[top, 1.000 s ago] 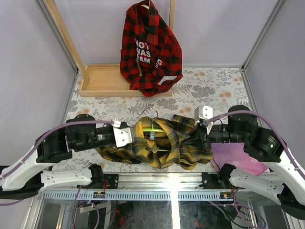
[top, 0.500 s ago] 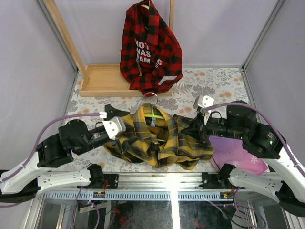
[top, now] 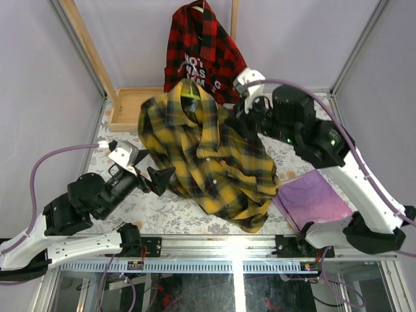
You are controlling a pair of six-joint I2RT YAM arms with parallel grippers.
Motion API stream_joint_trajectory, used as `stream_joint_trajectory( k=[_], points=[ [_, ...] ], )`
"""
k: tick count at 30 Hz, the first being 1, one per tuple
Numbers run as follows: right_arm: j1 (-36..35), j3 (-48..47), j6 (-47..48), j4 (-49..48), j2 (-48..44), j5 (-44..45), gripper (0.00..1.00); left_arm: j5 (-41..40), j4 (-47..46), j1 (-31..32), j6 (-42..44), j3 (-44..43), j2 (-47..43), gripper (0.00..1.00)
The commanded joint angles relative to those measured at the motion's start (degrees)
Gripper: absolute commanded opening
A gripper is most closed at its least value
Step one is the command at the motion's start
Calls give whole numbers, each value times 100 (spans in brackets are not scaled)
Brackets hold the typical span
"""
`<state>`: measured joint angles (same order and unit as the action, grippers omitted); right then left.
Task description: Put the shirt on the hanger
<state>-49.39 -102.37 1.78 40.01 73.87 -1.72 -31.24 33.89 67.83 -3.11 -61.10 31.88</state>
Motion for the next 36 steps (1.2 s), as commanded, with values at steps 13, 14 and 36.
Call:
stream_joint_trajectory(
  k=[13, 14, 36],
  points=[
    [15, -4212, 279, -1318, 1508, -29, 0, -432, -106, -9, -611, -102, -61, 100],
    [15, -4133, 249, -1297, 1512, -61, 0, -439, -91, -14, -611, -108, -47, 100],
    [535, -4250, -436, -2205, 3740, 268, 0, -253, 803, -12, -2772, 597, -86, 100]
  ],
)
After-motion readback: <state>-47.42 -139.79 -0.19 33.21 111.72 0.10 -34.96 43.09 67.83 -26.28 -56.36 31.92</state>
